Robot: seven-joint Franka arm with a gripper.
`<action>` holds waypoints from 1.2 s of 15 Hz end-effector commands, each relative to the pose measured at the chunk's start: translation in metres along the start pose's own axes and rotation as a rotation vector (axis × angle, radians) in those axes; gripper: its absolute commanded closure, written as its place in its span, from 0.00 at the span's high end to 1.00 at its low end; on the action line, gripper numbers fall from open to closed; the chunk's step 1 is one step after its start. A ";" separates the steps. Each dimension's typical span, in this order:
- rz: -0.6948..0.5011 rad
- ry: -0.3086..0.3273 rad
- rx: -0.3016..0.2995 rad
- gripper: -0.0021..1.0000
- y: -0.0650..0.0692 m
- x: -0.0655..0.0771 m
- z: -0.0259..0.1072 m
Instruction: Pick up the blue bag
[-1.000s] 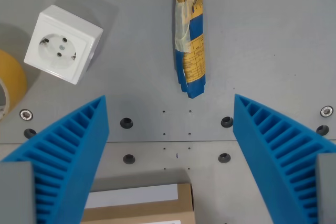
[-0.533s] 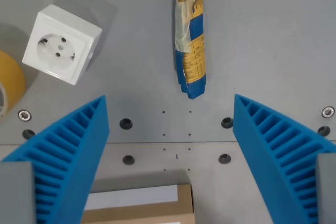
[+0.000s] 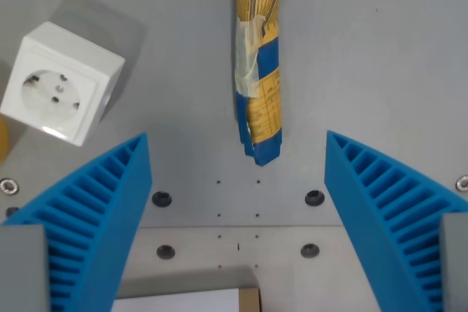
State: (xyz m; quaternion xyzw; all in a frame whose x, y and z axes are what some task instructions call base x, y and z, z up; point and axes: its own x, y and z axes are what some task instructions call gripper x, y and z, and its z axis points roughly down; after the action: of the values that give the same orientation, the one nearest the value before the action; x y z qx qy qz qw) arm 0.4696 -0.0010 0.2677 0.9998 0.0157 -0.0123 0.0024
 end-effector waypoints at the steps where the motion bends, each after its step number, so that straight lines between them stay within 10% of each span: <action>1: -0.040 0.116 0.021 1.00 0.005 -0.006 0.013; 18: -0.054 0.132 0.051 1.00 0.018 0.005 0.097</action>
State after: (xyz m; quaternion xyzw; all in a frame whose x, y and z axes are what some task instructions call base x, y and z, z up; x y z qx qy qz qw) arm 0.4768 -0.0151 0.1733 0.9996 0.0295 -0.0016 0.0046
